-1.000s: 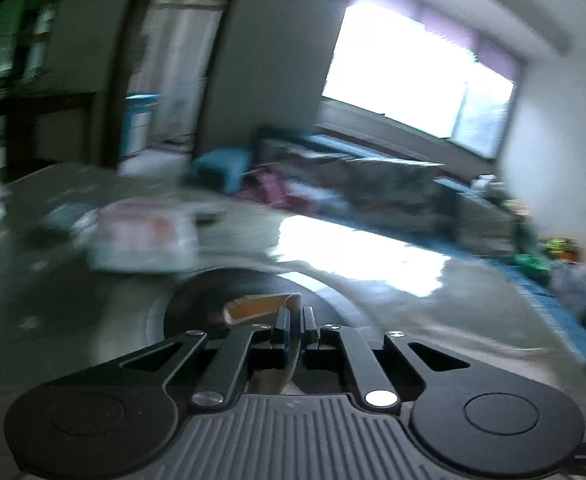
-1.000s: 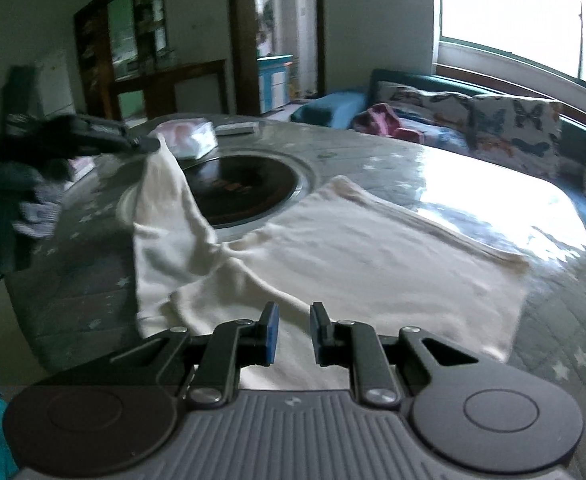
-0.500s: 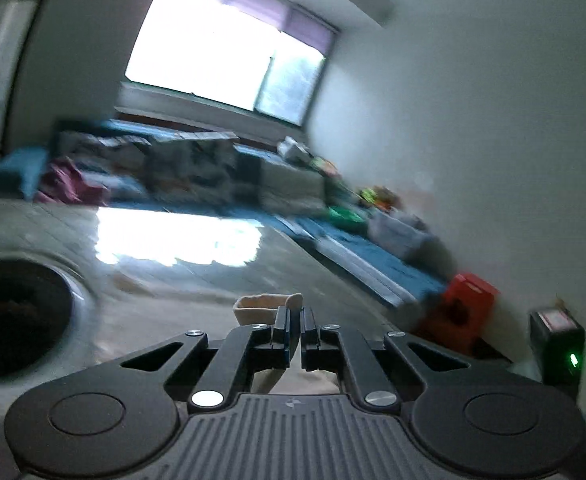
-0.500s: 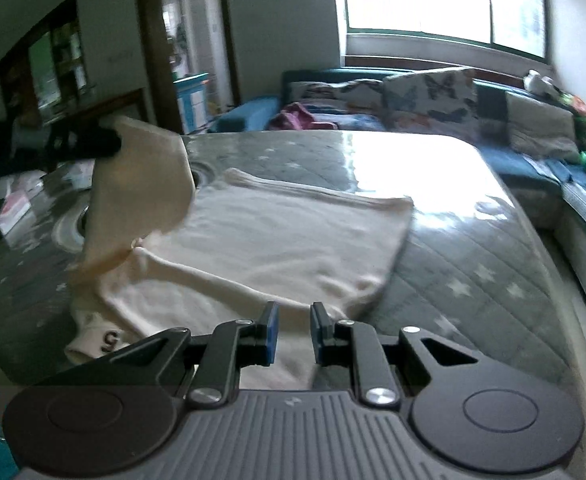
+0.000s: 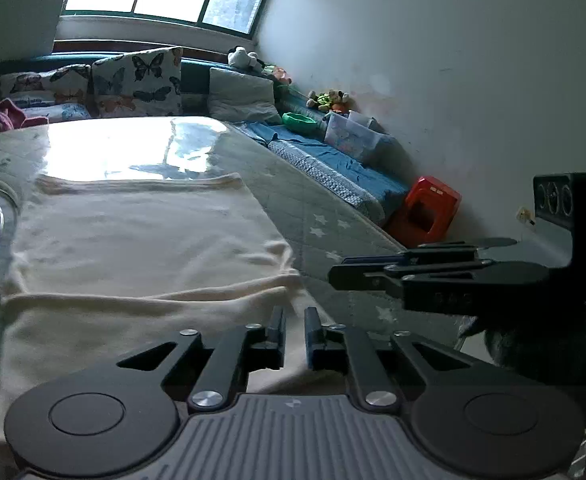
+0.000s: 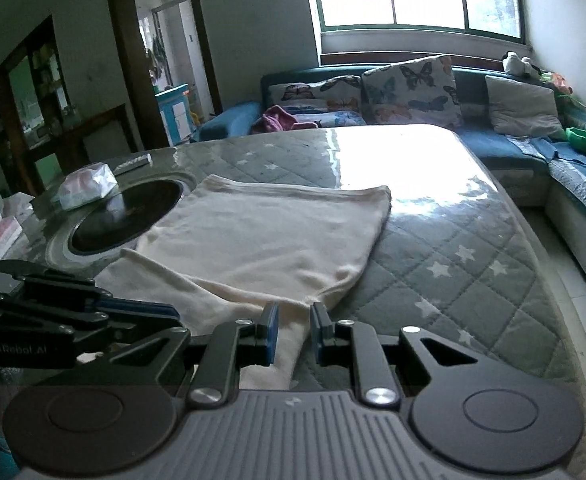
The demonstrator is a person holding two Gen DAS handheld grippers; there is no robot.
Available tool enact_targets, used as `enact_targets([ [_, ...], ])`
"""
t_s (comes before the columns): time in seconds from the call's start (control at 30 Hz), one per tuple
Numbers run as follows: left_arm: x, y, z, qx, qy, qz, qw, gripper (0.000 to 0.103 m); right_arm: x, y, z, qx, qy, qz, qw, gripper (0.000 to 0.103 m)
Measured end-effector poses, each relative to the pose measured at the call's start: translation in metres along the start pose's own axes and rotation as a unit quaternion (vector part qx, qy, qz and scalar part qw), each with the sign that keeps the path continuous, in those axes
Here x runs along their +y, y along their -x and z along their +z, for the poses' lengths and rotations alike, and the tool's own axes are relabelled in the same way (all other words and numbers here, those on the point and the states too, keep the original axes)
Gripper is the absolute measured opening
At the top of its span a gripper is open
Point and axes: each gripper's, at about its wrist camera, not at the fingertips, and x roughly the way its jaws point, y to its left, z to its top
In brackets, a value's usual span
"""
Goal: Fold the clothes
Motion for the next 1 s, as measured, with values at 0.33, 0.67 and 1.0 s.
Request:
enact_targets([
  [0.33, 0.073, 0.011, 0.001, -0.011, 0.016, 0.126, 0.9918, 0.013, 0.016, -0.041, -0.004, 0.035, 0.009, 0.025, 0.999, 0.024],
  [0.67, 0.083, 0.021, -0.013, -0.019, 0.021, 0.157, 0.9872, 0.012, 0.031, -0.034, 0.010, 0.005, 0.045, 0.006, 0.999, 0.007],
  [1.0, 0.076, 0.026, -0.006, -0.027, 0.010, 0.151, 0.9881, 0.013, 0.027, -0.032, 0.006, 0.016, 0.050, -0.002, 0.999, 0.011],
])
